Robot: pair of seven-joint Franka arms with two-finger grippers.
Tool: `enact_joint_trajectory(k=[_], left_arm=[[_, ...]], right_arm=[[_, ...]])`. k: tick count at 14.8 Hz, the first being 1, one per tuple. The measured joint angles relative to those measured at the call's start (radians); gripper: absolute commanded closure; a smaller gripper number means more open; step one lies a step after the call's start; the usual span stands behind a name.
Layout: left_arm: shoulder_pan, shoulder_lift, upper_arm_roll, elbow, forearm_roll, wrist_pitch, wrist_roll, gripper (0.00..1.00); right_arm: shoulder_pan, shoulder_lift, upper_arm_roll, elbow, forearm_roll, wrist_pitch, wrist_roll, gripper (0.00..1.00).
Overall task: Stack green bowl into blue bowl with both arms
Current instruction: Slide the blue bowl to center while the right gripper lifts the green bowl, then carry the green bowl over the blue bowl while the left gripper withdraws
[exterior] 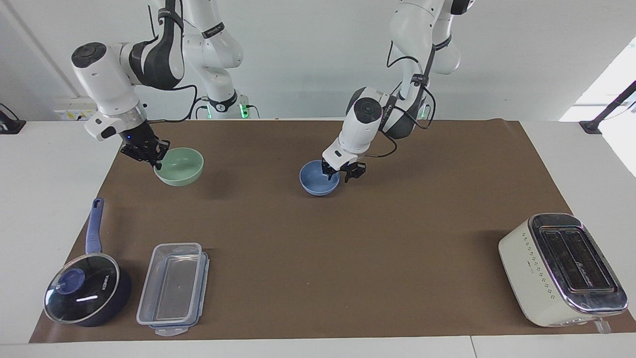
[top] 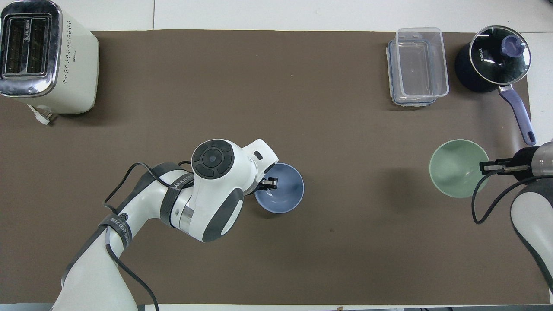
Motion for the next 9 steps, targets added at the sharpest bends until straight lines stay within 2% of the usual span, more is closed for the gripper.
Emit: enact_joint_trajectory(k=[4,9], left_arm=[[0.156,-0.074,0.013,0.129,0.003,-0.222,0.028,0.0],[0.426,-0.11,0.025,0.266,0.044,-0.45,0.224,0.0]], right_arm=[[0.162,0.004,0.003,-0.001,0.002,-0.002,0.138,1.0],[0.383,0.033,0.006,-0.002,0.011,0.043,0.349,1.0]])
